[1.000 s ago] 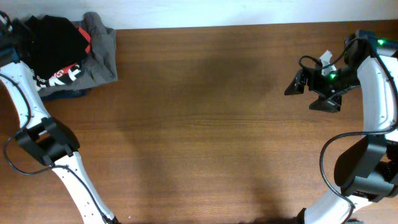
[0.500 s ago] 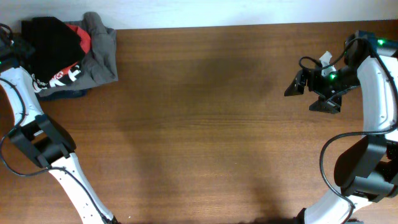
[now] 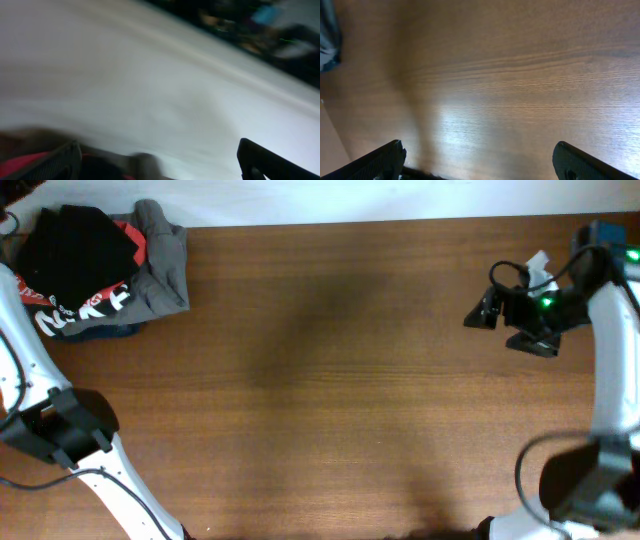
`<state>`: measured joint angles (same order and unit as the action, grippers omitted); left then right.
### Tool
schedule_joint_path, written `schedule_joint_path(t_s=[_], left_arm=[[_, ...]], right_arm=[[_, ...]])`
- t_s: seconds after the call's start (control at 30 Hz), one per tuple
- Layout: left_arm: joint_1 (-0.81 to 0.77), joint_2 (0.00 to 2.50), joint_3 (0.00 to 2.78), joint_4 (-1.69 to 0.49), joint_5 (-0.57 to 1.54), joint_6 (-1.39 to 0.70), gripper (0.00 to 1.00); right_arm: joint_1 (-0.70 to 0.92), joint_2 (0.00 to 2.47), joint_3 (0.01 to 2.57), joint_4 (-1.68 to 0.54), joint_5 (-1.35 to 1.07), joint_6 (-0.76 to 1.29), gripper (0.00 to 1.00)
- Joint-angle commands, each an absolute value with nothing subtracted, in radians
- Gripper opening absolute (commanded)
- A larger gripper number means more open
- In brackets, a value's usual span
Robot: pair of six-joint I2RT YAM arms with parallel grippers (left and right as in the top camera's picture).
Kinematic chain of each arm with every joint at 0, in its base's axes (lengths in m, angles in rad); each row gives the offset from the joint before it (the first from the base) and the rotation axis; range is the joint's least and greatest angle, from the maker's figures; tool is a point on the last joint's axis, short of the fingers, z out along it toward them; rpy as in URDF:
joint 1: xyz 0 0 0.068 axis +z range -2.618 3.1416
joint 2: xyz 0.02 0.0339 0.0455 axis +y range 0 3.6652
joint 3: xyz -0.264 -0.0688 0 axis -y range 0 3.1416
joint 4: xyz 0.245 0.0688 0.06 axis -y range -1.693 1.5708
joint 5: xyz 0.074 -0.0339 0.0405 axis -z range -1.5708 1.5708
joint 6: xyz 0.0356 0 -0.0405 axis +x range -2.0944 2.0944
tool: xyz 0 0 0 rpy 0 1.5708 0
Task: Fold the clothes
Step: 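Release the shirt and raise the left gripper away from the pile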
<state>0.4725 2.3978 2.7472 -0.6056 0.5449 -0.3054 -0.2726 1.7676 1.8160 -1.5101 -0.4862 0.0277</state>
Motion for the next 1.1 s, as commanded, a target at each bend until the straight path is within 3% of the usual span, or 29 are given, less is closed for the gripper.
schedule_joint_path(t_s=[0.0, 0.2, 0.47, 0.8, 1.07], left_arm=[[0.479, 2.358, 2.755, -0.666, 0.915, -0.297, 0.99], [0.449, 2.332, 2.755, -0.859, 0.979, -0.198, 0.99], [0.376, 2.210, 2.755, -1.158, 0.716, -0.036, 0.99], [0.294, 2.005, 2.754, -1.264, 0.691, 0.042, 0.99], [0.089, 1.995, 2.747, -1.303, 0.590, 0.110, 0.99]], right_arm=[[-0.275, 1.616, 1.824, -1.550, -0.469, 0.035, 0.99], [-0.275, 1.453, 1.824, -1.621, -0.447, 0.035, 0.98], [-0.275, 1.259, 1.823, -1.697, -0.405, 0.035, 0.99], [-0.275, 1.046, 1.806, -1.699, -0.241, 0.094, 0.99], [-0.276, 0.890, 1.750, -1.698, -0.205, 0.086, 0.99]])
